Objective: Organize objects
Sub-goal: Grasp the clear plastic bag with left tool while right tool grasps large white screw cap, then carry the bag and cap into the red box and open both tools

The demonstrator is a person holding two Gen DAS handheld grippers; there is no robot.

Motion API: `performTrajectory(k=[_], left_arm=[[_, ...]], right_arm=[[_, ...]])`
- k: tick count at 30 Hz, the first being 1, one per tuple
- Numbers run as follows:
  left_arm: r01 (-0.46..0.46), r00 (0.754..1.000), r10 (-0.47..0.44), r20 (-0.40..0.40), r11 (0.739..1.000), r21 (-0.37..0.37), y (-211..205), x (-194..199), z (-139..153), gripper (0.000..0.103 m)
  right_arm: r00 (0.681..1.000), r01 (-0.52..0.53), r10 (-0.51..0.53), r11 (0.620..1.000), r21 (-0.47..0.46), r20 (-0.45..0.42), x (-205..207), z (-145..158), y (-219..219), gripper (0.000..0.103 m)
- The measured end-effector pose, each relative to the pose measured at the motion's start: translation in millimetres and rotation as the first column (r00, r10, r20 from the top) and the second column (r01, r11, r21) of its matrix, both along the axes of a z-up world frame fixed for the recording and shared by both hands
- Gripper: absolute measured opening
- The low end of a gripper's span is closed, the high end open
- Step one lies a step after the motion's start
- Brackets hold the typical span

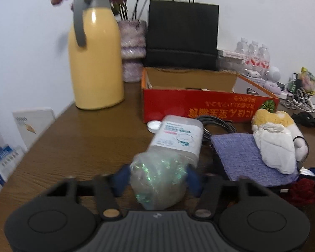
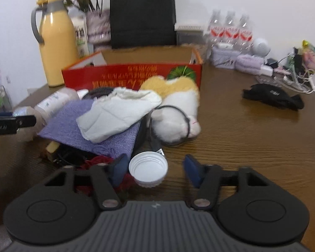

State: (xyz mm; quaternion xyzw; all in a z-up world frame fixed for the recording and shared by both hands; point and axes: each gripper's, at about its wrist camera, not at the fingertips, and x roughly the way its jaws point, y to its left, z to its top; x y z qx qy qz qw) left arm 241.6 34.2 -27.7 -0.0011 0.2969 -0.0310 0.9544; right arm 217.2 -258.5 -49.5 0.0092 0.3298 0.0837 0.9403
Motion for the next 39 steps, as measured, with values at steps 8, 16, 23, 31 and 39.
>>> performTrajectory(k=[8,16,23,31,39], left_arm=[[0.018,0.999,-0.018,0.037,1.000,-0.013,0,-35,18,0.038],[0.119,0.992,-0.120,0.046,0.993,0.025,-25,-87,26,0.038],[0.163,0.983,-0.167,0.072,0.985,0.062,-50,-110,46,0.038],[0.197,0.974,-0.206,0.090,0.976,0.096,-73,-130,54,0.038],[0.181,0.975,-0.187,0.119,0.982,0.059,-56,-111,70,0.038]], right_arm=[[0.998,0.066,-0.066,0.998,0.020,-0.001,-24,4,-14,0.040],[0.963,0.229,-0.249,0.957,0.177,0.101,-84,20,-53,0.040],[0.967,0.147,-0.167,0.982,0.116,0.190,-131,49,-42,0.041],[0.976,0.071,-0.093,0.991,0.116,0.197,-147,45,-29,0.041],[0.972,0.069,-0.096,0.989,0.127,0.214,-140,54,-38,0.041]])
